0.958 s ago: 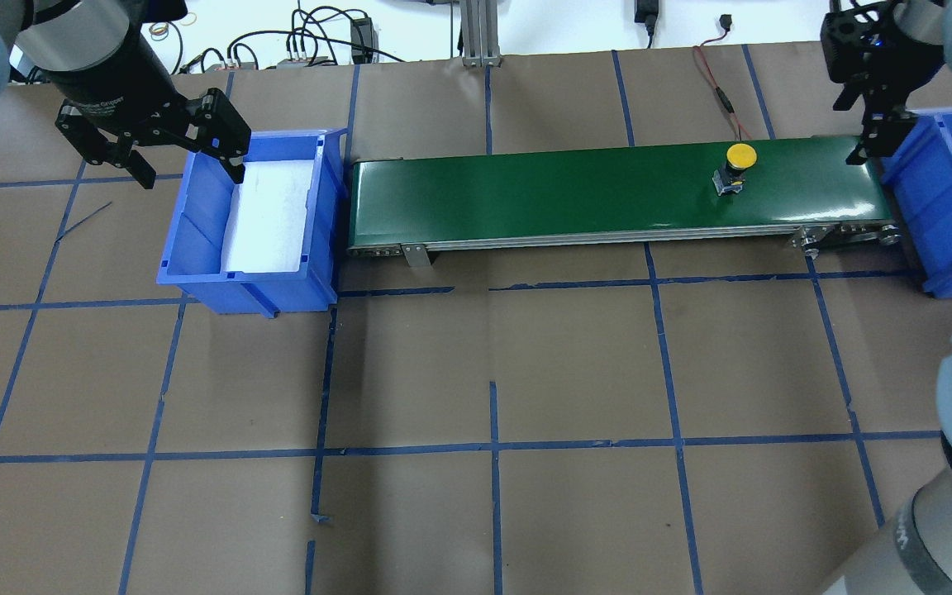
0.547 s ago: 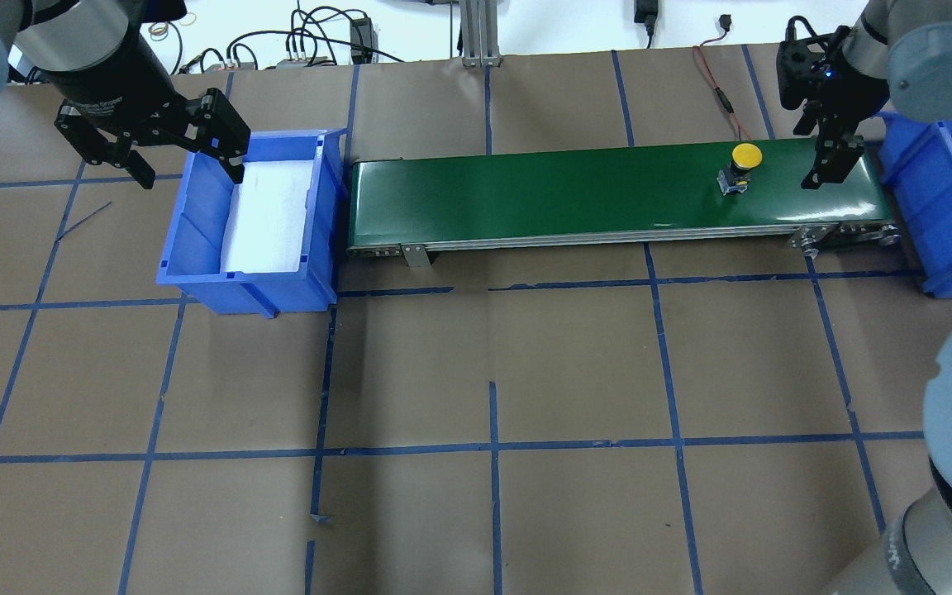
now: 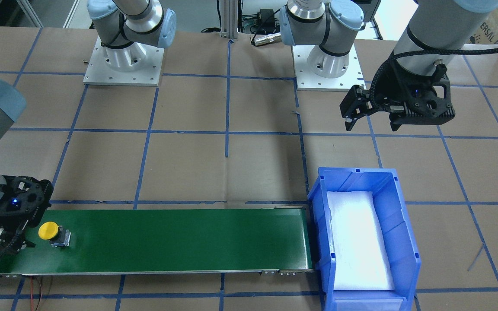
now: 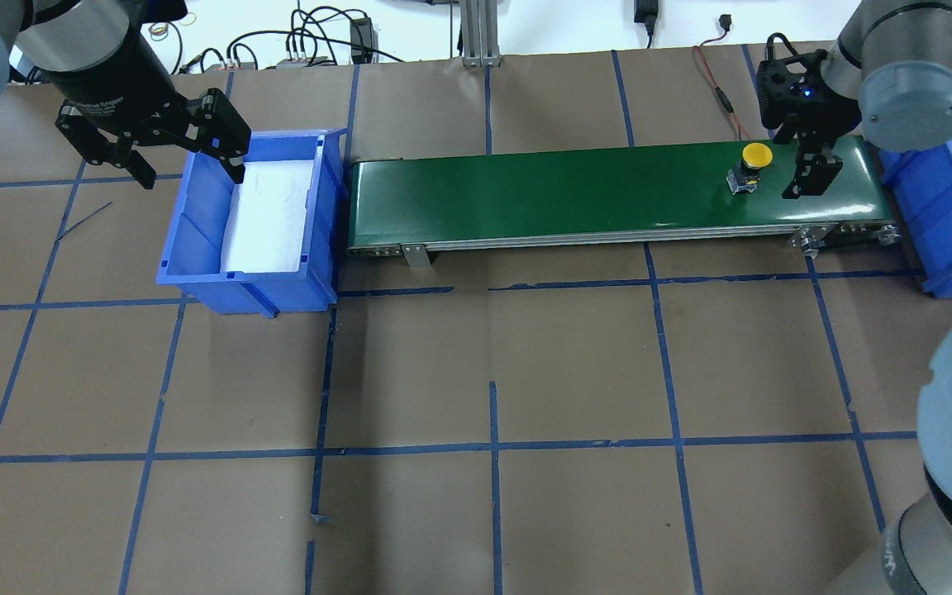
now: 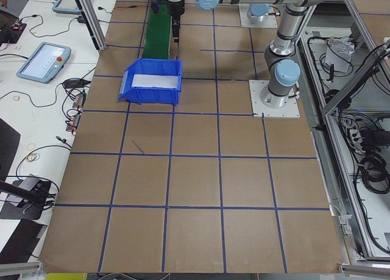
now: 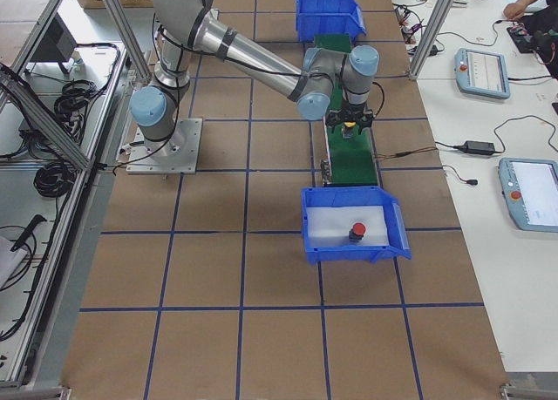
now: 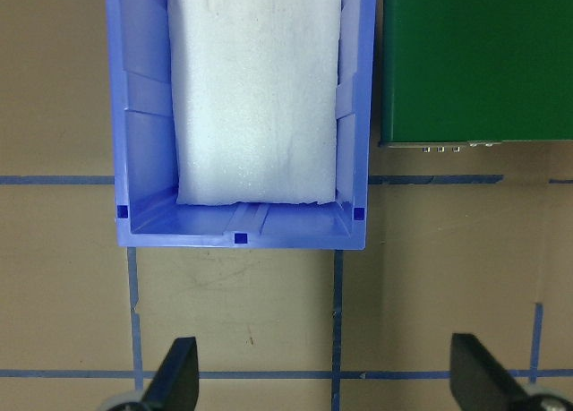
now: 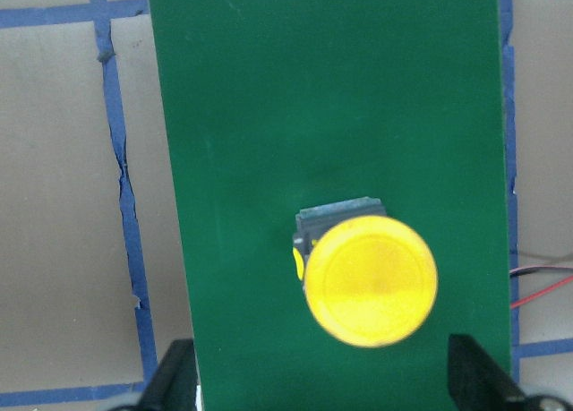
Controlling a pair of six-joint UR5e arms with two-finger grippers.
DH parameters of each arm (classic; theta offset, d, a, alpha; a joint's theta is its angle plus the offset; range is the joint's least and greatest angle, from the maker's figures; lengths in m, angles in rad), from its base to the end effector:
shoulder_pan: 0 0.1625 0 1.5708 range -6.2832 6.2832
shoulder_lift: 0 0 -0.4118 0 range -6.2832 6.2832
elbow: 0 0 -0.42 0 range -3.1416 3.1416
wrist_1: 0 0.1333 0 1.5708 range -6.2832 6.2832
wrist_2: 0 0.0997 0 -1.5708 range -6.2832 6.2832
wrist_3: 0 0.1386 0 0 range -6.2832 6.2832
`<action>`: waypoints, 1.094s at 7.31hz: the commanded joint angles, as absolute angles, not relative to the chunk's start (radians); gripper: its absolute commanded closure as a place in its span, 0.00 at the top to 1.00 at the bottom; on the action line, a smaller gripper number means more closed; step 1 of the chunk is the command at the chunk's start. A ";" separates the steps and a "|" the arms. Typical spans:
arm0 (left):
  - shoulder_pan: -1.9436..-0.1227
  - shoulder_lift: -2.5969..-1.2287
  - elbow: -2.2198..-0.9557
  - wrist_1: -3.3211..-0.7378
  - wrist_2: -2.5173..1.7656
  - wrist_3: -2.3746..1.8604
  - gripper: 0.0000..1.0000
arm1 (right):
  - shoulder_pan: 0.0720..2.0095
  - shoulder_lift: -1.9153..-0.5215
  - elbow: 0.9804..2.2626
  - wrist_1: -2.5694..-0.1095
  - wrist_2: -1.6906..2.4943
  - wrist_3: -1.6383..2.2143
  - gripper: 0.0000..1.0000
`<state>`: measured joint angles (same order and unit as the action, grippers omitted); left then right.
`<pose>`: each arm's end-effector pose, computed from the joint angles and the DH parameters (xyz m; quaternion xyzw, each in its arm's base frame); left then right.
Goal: Transport two buttons from left to right
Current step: 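Grasp the yellow push-button with the right gripper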
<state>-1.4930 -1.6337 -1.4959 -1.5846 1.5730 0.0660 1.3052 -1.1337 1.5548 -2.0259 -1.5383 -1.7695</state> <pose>-0.0902 -0.5540 0.4397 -0.0059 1.0000 0.0010 0.0010 -0.0408 -0.6749 0.2288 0.6831 -0.7300 0.0228 0.0059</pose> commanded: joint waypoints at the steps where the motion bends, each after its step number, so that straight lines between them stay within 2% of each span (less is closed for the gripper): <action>1: -1.493 -1.634 -1.496 -1.585 1.572 0.066 1.00 | 1.310 -1.132 1.555 -2.031 -1.536 -1.789 1.00; 4: -1.493 -1.631 -1.499 -1.588 1.577 0.066 1.00 | 1.310 -1.129 1.552 -2.037 -1.537 -1.790 1.00; 5: -1.491 -1.632 -1.499 -1.586 1.577 0.066 1.00 | 1.310 -1.124 1.552 -2.051 -1.539 -1.817 0.84; 7: -1.491 -1.631 -1.497 -1.585 1.575 0.066 1.00 | 1.308 -1.123 1.551 -2.059 -1.551 -1.828 0.35; 8: -1.493 -1.631 -1.499 -1.585 1.572 0.066 1.00 | 1.307 -1.121 1.549 -2.075 -1.555 -1.863 0.18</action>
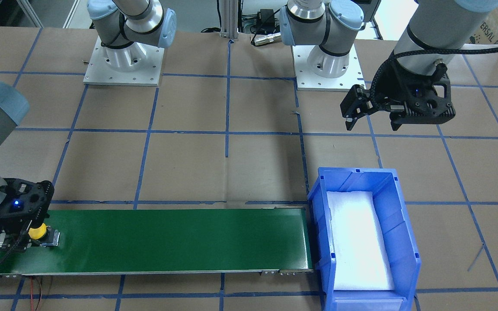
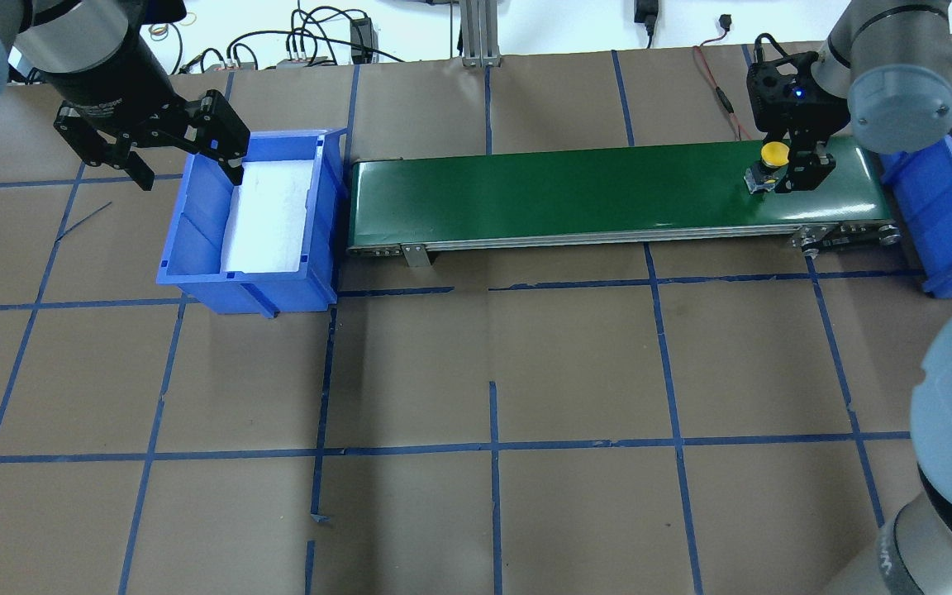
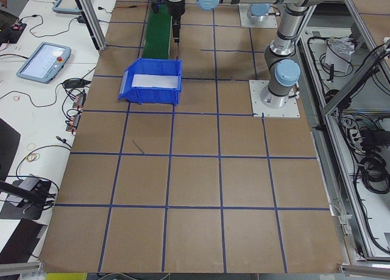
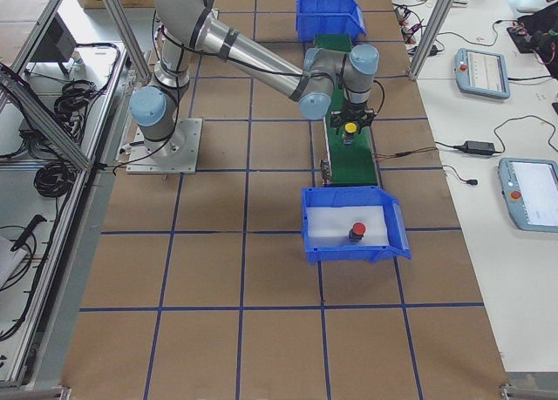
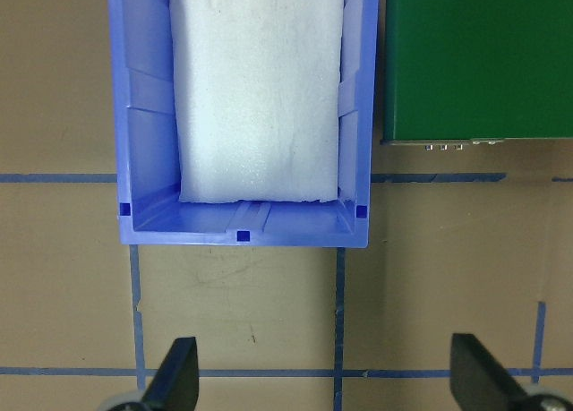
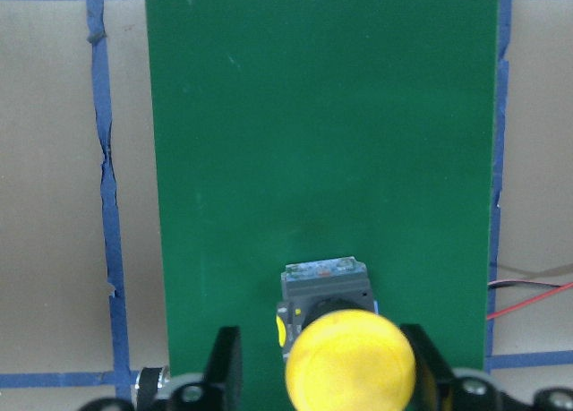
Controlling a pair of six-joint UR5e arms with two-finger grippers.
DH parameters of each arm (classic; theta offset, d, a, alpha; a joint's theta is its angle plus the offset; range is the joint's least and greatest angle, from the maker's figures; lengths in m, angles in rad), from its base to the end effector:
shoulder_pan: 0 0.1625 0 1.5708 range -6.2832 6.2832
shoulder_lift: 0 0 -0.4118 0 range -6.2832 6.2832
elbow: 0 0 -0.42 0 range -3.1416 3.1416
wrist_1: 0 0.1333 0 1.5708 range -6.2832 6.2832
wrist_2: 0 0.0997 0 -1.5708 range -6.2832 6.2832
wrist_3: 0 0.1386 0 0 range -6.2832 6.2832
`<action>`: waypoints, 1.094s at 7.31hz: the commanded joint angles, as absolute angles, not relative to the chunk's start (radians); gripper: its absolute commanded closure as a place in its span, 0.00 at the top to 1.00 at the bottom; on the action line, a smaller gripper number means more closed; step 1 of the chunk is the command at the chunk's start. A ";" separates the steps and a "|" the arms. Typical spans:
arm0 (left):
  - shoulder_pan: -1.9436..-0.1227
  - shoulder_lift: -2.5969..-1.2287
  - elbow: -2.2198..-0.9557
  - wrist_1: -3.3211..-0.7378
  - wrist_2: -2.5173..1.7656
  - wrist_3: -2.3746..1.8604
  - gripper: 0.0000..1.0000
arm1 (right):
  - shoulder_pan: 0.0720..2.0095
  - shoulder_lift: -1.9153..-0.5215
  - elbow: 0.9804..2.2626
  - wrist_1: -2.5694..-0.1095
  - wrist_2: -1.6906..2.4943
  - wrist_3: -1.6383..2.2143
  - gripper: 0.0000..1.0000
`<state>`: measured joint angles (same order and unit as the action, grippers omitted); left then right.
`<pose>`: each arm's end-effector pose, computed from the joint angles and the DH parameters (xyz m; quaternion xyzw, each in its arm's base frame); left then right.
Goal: Transport two buttons from left to right
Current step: 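Carry the yellow button into the bin beside the red button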
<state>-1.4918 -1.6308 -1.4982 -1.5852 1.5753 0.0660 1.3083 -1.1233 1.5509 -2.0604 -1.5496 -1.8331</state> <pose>-0.0893 -0.5529 0.4401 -0.0065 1.0000 0.0011 0.0022 -0.0419 -0.6809 0.2275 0.7069 -0.7066 0.0247 0.0216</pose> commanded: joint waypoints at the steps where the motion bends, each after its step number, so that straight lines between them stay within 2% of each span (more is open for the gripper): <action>1: -1.494 -1.631 -1.497 -1.586 1.572 0.066 1.00 | 1.305 -1.127 1.548 -2.082 -1.569 -1.902 0.13; 2: -1.493 -1.631 -1.496 -1.586 1.569 0.066 1.00 | 1.305 -1.131 1.531 -2.079 -1.571 -1.901 0.12; 3: -1.493 -1.631 -1.496 -1.586 1.571 0.066 1.00 | 1.295 -1.135 1.463 -2.041 -1.571 -1.910 0.12; 4: -1.493 -1.631 -1.496 -1.586 1.571 0.066 1.00 | 1.213 -1.173 1.366 -1.885 -1.569 -1.927 0.12; 6: -1.493 -1.631 -1.500 -1.586 1.574 0.066 1.00 | 0.963 -1.206 1.336 -1.851 -1.548 -2.129 0.12; 7: -1.493 -1.631 -1.500 -1.586 1.574 0.066 1.00 | 0.890 -1.189 1.336 -1.861 -1.539 -2.223 0.16; 8: -1.493 -1.631 -1.500 -1.586 1.574 0.066 1.00 | 0.852 -1.155 1.348 -1.867 -1.545 -2.235 0.16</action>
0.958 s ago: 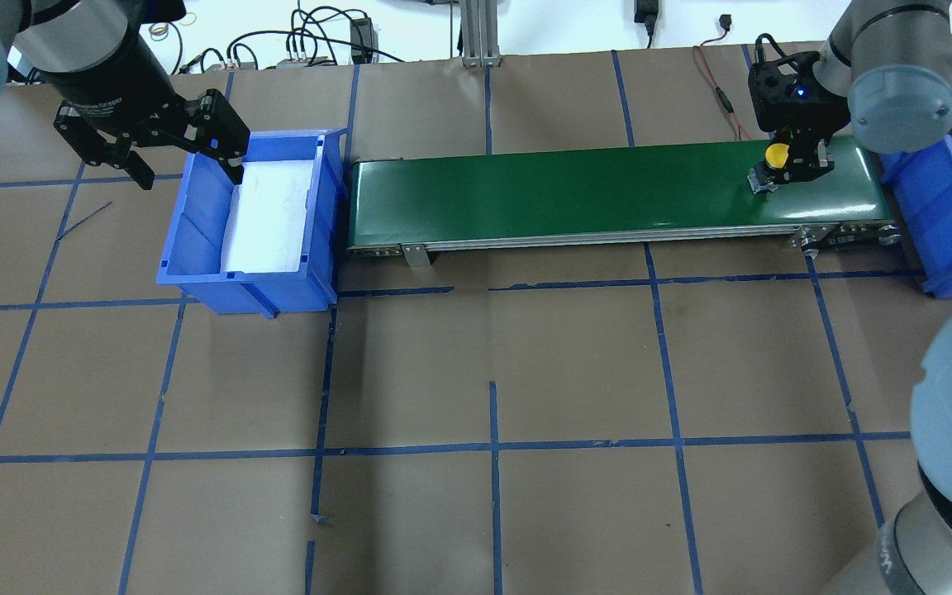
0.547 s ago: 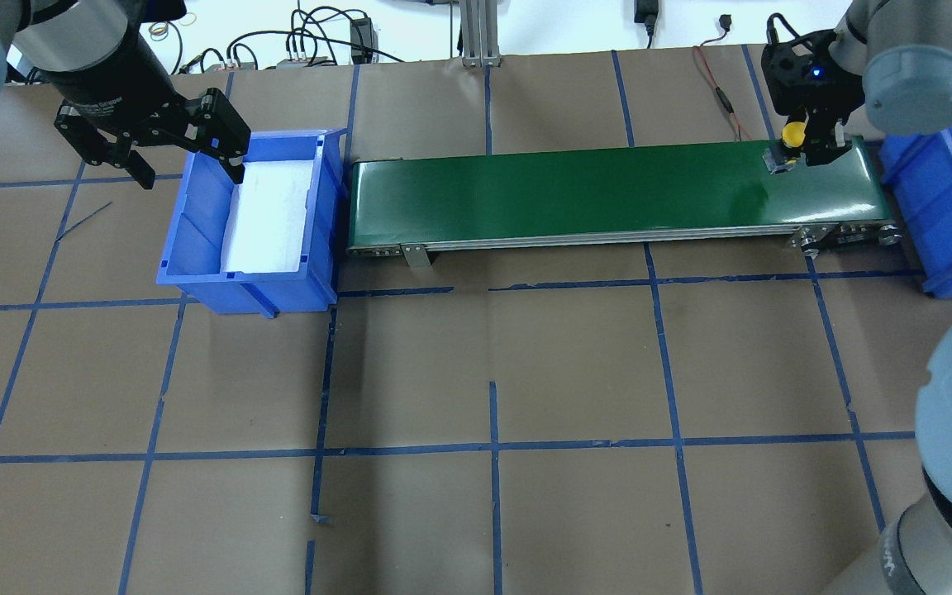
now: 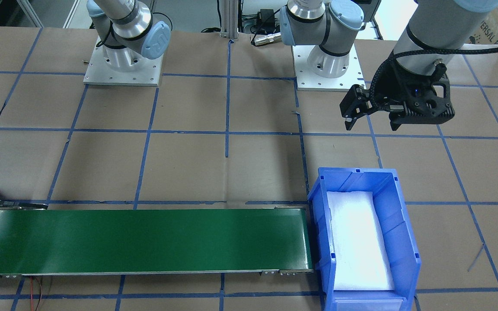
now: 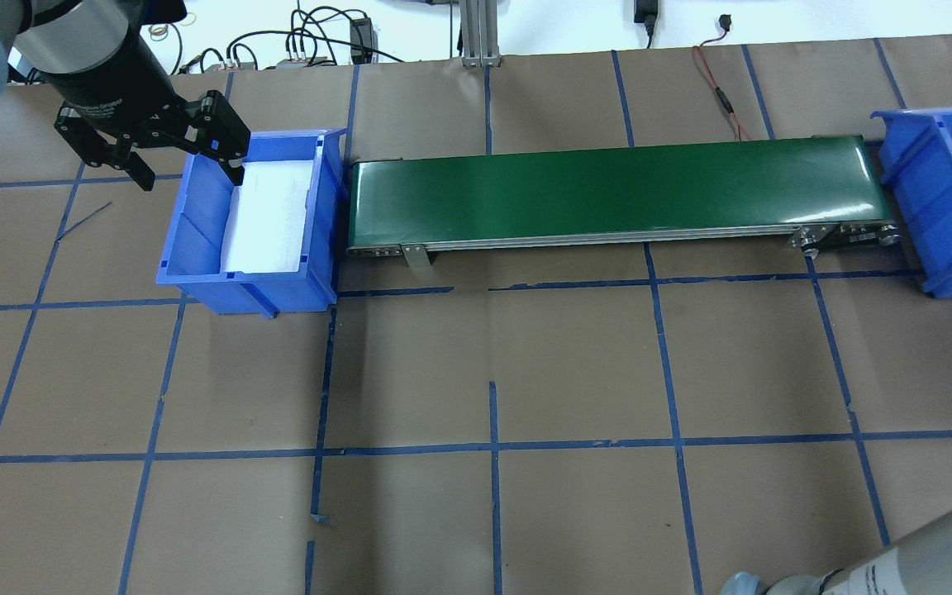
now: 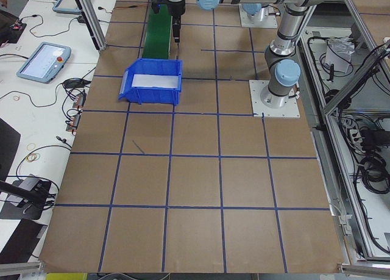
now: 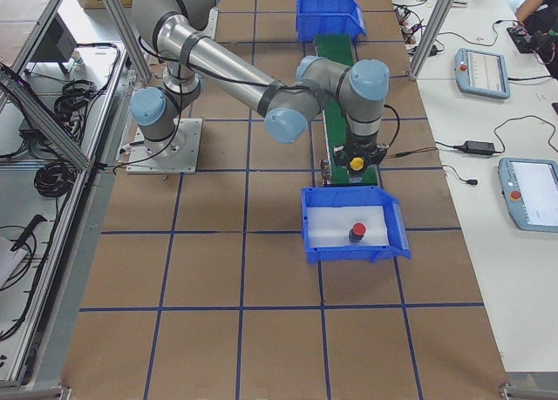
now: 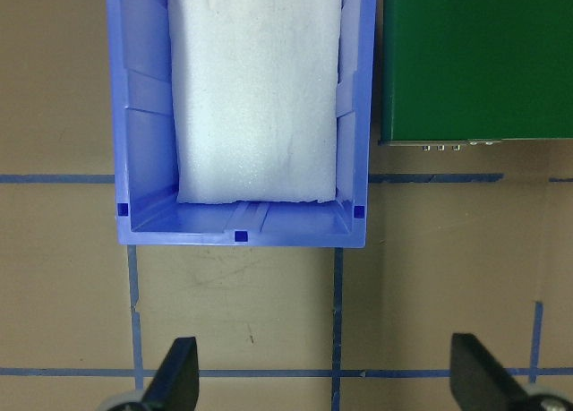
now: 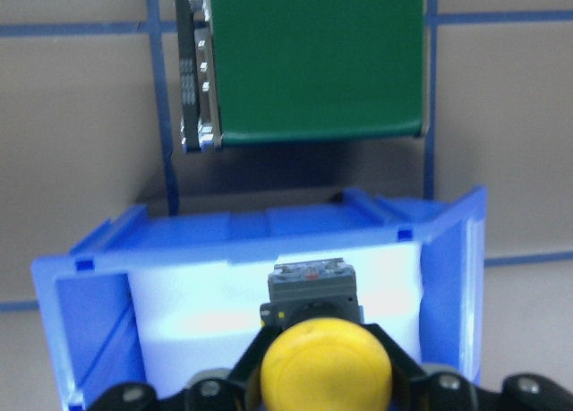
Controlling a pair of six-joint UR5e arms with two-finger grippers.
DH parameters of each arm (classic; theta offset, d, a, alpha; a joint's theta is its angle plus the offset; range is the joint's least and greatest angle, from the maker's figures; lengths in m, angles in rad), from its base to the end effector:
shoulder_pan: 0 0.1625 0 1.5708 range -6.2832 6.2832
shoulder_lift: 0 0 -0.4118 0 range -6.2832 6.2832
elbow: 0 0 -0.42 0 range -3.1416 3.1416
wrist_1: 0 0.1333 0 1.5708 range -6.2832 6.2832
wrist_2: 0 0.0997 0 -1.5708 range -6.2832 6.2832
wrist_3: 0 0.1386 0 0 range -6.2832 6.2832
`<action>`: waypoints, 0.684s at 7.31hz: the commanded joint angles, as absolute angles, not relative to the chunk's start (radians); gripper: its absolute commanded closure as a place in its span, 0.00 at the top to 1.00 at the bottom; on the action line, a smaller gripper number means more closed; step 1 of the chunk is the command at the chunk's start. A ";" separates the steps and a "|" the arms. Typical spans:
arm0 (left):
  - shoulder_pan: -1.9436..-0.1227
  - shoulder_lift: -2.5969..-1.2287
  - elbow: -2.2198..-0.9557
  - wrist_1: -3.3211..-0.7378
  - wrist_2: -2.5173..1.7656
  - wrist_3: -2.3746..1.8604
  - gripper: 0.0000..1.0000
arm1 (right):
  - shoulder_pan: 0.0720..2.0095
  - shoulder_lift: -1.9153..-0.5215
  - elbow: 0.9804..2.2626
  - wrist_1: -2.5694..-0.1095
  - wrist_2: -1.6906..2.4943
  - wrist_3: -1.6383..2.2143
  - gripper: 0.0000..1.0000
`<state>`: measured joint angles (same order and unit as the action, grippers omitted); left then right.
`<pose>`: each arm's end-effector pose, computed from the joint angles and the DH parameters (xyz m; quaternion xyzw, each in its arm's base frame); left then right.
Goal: Transport two buttons from left to right
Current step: 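Carry the yellow button into the bin beside the red button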
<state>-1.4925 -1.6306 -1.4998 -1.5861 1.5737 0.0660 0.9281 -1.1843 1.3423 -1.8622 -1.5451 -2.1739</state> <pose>-0.0900 -0.5524 0.4393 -0.0061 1.0000 0.0022 0.0013 -0.3023 -0.6322 0.3538 0.6920 -0.7187 0.0234 0.0637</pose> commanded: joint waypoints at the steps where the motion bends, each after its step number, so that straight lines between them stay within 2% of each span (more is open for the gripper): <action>1: -1.491 -1.631 -1.499 -1.586 1.574 0.066 1.00 | 0.850 -1.099 1.351 -1.890 -1.545 -2.235 0.16; 3: -1.490 -1.631 -1.499 -1.586 1.574 0.066 1.00 | 0.850 -1.077 1.457 -2.042 -1.542 -2.237 0.16; 5: -1.489 -1.631 -1.499 -1.585 1.574 0.066 1.00 | 0.859 -1.057 1.466 -2.063 -1.536 -2.237 0.16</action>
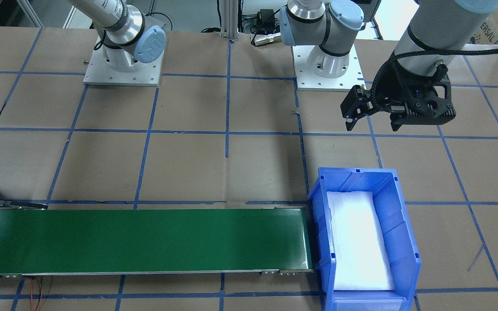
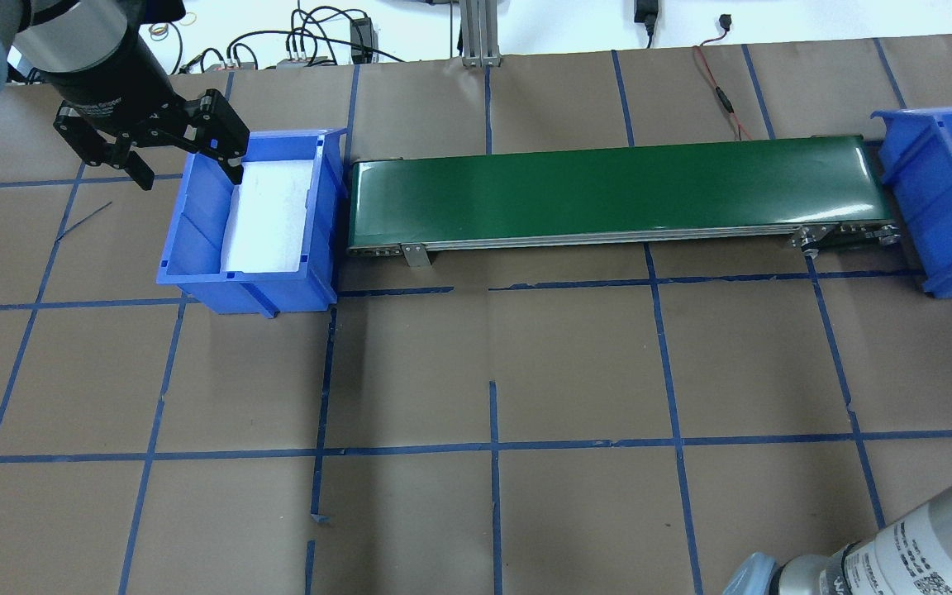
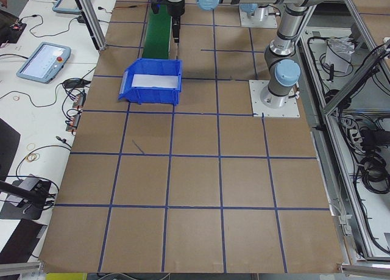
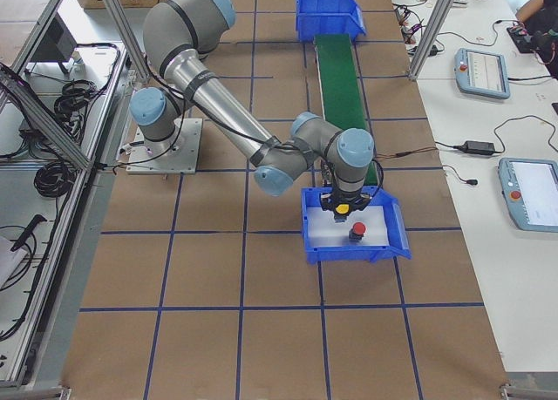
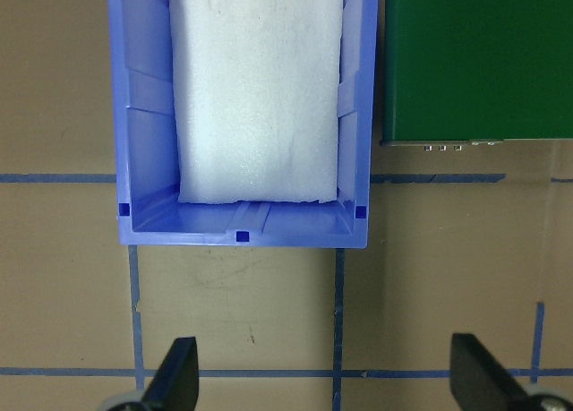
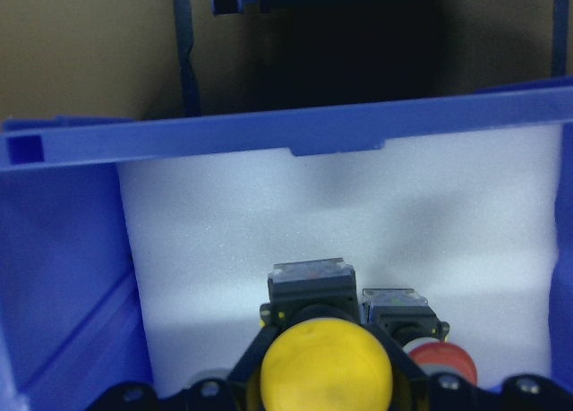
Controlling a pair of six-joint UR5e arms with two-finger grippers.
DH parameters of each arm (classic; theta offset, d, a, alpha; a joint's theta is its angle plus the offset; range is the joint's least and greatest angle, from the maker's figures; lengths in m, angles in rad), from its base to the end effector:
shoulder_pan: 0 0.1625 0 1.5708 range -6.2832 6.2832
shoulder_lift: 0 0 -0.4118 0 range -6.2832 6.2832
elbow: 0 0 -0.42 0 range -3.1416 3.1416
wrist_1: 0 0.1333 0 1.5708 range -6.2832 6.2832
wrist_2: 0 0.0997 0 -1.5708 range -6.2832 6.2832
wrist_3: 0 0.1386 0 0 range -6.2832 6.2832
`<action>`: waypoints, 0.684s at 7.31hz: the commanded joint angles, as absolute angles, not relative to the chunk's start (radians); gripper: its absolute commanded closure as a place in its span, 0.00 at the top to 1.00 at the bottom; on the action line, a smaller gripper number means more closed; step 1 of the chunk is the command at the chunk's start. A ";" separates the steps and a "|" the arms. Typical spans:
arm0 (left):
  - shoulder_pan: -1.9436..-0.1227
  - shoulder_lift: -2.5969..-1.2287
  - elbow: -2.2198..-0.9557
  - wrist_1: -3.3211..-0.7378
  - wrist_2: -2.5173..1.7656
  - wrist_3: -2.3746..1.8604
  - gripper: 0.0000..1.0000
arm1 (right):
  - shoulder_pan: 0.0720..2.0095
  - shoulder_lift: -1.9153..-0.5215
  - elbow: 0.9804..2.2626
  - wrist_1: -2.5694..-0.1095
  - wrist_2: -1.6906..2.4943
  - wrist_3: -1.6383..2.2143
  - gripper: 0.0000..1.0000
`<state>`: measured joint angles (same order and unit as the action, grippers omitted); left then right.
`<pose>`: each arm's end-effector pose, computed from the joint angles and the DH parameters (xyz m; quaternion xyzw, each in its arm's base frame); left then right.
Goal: Transport two buttons from left to right
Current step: 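Release the yellow button in the bin and open the right gripper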
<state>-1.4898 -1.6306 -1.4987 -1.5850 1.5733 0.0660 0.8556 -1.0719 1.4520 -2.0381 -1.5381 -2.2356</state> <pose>-0.0885 -0.5530 0.4399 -0.0075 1.0000 0.0010 0.0012 -0.3540 -0.6177 0.2390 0.6888 -0.7234 0.0204 0.0418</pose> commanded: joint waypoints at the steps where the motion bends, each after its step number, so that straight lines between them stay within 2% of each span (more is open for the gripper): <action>1: -1.489 -1.629 -1.499 -1.585 1.572 0.066 1.00 | 0.859 -1.040 1.463 -2.088 -1.536 -2.240 0.14; 4: -1.489 -1.631 -1.499 -1.585 1.572 0.066 1.00 | 0.859 -1.025 1.483 -2.086 -1.536 -2.247 0.17; 5: -1.489 -1.631 -1.499 -1.585 1.572 0.066 1.00 | 0.859 -1.029 1.503 -2.091 -1.536 -2.246 0.29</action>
<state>-1.4895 -1.6306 -1.4987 -1.5846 1.5725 0.0660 0.8590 -1.0254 1.4819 -2.0900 -1.5355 -2.2475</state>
